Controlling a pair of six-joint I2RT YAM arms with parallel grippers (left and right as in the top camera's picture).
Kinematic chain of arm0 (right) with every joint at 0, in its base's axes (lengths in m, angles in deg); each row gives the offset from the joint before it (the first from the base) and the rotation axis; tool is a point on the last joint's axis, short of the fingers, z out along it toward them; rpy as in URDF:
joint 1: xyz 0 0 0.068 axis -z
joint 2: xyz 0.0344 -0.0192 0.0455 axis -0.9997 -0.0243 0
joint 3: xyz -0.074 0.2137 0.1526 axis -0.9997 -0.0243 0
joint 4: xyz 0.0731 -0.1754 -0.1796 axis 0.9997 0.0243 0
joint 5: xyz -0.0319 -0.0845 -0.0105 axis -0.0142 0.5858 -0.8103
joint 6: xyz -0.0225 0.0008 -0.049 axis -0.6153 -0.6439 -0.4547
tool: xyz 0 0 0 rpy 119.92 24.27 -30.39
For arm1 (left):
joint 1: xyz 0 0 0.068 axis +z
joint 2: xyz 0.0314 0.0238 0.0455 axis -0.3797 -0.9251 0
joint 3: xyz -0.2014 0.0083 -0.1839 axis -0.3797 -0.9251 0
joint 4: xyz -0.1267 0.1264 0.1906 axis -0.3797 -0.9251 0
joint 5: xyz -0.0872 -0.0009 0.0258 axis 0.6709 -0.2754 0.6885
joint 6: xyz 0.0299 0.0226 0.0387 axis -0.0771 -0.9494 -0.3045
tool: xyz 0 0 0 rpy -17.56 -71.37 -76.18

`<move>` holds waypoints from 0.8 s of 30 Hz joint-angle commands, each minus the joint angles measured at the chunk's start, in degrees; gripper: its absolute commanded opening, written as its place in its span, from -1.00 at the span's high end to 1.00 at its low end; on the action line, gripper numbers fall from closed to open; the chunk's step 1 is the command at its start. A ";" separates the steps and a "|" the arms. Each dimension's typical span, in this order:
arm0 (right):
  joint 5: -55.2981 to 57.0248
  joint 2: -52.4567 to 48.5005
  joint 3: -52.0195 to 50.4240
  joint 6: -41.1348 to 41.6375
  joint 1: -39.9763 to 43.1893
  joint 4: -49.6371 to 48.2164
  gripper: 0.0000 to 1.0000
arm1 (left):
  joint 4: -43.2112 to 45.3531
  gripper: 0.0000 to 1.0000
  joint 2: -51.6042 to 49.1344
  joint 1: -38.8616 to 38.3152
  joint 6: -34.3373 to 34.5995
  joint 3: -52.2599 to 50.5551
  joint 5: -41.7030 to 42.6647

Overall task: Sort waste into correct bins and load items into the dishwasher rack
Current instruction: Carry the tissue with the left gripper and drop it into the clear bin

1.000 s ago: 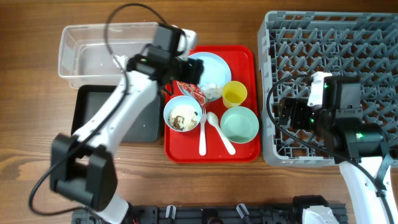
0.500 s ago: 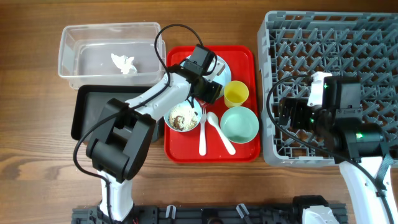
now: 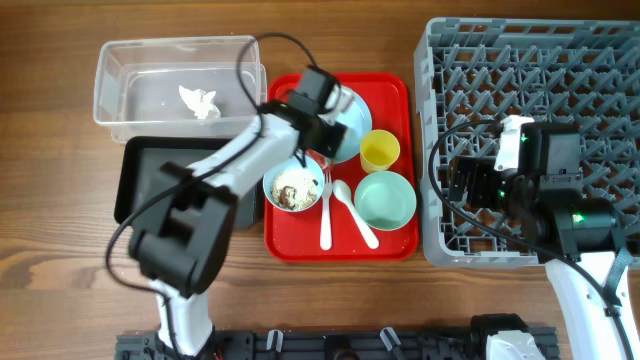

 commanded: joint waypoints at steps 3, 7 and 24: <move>-0.74 0.15 1.38 0.76 -0.09 -0.07 -0.99 | -0.20 0.92 15.13 10.49 5.88 1.46 -3.30; -0.76 0.15 1.38 0.76 -0.09 -0.13 -0.99 | -4.44 0.92 18.38 20.76 10.19 1.46 -6.01; -0.96 0.13 1.38 0.76 -0.09 -0.13 -1.00 | -11.15 -0.03 17.44 14.99 24.70 1.29 -4.35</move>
